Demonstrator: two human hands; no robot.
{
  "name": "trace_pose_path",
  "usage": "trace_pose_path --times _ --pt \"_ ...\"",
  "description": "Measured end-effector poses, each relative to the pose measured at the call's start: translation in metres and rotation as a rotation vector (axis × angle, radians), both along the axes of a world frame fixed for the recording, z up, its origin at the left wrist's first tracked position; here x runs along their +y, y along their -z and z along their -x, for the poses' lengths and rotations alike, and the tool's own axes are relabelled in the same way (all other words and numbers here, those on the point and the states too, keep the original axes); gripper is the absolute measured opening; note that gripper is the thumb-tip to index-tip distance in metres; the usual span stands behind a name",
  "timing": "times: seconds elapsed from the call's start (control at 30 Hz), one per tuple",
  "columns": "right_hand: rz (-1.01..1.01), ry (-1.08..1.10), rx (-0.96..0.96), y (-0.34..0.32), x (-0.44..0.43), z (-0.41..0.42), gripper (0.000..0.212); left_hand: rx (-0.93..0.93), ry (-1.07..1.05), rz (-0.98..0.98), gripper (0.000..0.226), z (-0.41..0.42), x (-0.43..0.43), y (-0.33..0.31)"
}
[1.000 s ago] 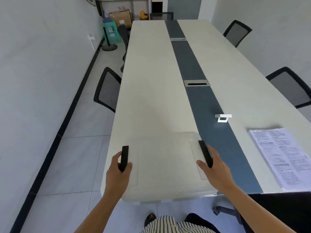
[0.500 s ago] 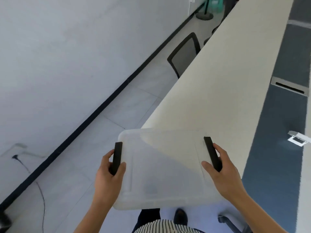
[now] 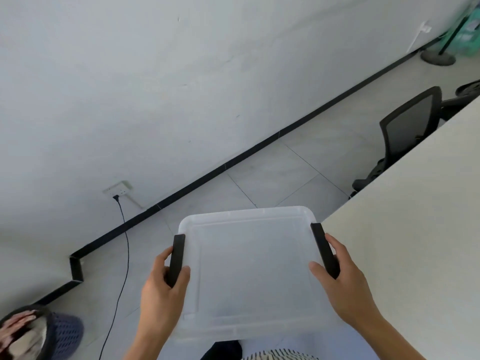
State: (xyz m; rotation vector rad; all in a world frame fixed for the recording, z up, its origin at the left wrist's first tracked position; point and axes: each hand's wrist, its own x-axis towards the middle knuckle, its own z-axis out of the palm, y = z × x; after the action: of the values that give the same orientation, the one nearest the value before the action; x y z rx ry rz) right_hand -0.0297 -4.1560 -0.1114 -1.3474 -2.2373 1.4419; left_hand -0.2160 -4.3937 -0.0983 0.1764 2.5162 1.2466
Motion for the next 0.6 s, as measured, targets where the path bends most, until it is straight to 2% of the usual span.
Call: trace_pose_path --times 0.27,0.6 --pt "0.015 0.057 0.015 0.0 0.007 0.133 0.06 0.01 0.091 0.044 0.041 0.153 0.022 -0.017" --pt "0.008 0.224 -0.042 0.01 0.147 0.234 0.064 -0.009 0.301 0.033 0.043 0.302 0.208 -0.006"
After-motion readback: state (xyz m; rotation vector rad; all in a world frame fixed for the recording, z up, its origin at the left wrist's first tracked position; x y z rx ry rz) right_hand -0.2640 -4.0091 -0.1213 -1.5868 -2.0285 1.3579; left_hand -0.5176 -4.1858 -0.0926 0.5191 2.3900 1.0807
